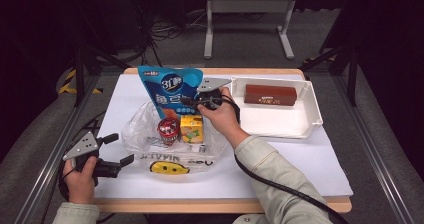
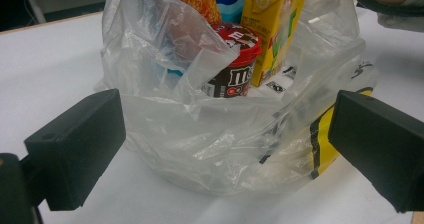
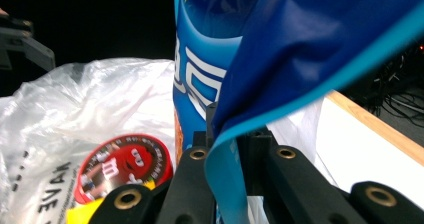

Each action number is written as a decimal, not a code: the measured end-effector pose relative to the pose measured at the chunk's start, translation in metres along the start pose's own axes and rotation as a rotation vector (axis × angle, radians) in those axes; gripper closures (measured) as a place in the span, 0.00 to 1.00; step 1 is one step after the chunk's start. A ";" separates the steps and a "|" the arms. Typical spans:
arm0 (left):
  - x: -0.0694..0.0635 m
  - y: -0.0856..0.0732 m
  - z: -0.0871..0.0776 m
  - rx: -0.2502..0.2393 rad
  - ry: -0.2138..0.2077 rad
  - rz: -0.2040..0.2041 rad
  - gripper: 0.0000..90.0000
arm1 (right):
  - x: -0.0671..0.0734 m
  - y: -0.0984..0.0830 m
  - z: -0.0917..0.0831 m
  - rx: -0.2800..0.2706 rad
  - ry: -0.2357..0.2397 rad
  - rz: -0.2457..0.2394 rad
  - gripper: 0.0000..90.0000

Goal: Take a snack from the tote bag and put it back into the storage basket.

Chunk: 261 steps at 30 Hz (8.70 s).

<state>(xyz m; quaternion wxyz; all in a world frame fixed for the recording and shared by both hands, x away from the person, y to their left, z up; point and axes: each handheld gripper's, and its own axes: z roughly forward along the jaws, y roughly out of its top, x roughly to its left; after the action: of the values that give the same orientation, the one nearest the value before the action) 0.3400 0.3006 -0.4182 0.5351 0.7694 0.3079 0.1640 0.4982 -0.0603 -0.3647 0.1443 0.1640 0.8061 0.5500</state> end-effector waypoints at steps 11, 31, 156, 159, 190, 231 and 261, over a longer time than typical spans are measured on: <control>0.000 0.000 0.000 -0.004 -0.001 -0.004 0.03 | 0.002 0.026 -0.015 -0.046 0.021 0.000 0.96; 0.001 -0.001 0.001 -0.003 -0.002 -0.003 0.03 | 0.006 0.071 -0.044 -0.102 0.061 -0.040 0.97; 0.000 -0.005 -0.003 0.009 0.030 -0.022 0.03 | -0.101 -0.004 -0.222 -0.131 -0.172 0.090 0.98; 0.000 -0.005 -0.003 0.010 0.030 -0.023 0.03 | -0.103 -0.006 -0.223 -0.127 -0.175 0.092 0.98; -0.001 -0.006 -0.006 0.008 0.033 -0.032 0.03 | -0.121 -0.041 -0.201 -0.077 -0.177 0.142 0.98; -0.002 -0.005 -0.005 0.008 0.029 -0.029 0.03 | -0.142 -0.062 -0.203 0.056 -0.263 0.034 0.89; 0.001 -0.002 0.000 0.007 0.018 -0.019 0.03 | -0.131 -0.065 -0.204 0.084 -0.344 0.006 0.57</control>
<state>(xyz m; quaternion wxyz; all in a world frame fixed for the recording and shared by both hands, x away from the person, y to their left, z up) 0.3398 0.3015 -0.4204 0.5311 0.7669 0.3204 0.1647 0.5252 -0.3092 -0.3464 0.2715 0.2642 0.7912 0.4800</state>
